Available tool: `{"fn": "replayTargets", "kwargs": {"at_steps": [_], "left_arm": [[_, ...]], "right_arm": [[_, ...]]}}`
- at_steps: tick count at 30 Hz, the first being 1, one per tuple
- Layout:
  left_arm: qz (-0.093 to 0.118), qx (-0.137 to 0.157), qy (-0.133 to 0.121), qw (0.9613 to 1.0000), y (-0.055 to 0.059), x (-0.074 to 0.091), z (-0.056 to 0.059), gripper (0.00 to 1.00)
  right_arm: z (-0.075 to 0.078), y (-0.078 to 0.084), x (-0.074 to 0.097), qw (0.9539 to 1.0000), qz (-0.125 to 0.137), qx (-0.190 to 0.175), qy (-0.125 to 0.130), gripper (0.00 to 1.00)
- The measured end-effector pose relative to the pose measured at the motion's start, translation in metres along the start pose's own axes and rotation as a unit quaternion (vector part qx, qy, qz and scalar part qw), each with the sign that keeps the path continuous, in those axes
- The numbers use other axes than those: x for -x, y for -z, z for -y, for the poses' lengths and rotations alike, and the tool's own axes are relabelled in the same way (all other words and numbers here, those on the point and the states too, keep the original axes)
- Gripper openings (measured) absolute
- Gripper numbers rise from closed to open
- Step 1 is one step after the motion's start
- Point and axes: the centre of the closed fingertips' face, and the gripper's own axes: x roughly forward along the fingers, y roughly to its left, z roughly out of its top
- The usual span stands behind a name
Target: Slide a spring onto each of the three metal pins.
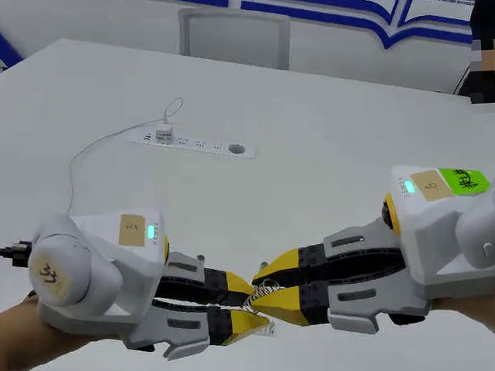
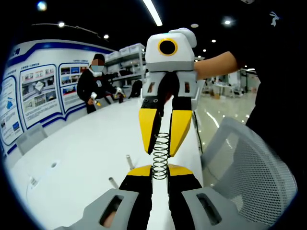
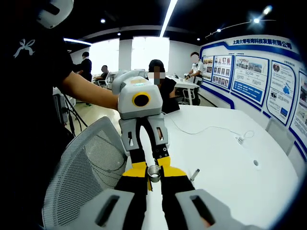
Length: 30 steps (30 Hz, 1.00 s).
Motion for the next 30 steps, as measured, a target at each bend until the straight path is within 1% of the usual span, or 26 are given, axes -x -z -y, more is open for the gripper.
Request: {"fn": "replayTargets", "kwargs": {"at_steps": [2,9,17,19,23,25,28,30], "left_arm": [[-0.001,0.0,-0.002,1.0,0.001,0.0,-0.001,0.1],[0.005,0.006,-0.01,0.9999,0.001,0.001,-0.005,0.11],[0.013,0.022,-0.023,0.9994,0.001,0.003,-0.009,0.12],[0.015,0.027,-0.026,0.9992,0.001,0.004,-0.011,0.14],[0.012,0.027,-0.036,0.9989,0.003,0.005,-0.015,0.2],[0.009,0.026,-0.04,0.9988,0.005,0.006,-0.016,0.2],[0.016,0.029,-0.045,0.9984,0.004,0.008,-0.017,0.22],[0.017,0.029,-0.05,0.9982,0.005,0.009,-0.018,0.26]], "right_arm": [[0.001,0.001,0.0,1.0,-0.004,0.0,0.002,0.1],[0.004,0.0,-0.002,0.9999,-0.008,0.0,0.009,0.1],[0.007,-0.001,-0.003,0.9999,-0.01,0.002,0.014,0.1],[0.008,-0.002,-0.002,0.9999,-0.007,0.0,0.016,0.1],[0.008,-0.002,-0.001,0.9998,-0.007,0.0,0.017,0.1],[0.009,-0.002,0.0,0.9998,-0.007,-0.001,0.019,0.1],[0.012,-0.002,0.003,0.9996,-0.008,0.001,0.025,0.1],[0.014,-0.001,0.004,0.9996,-0.01,0.0,0.028,0.1]]}}
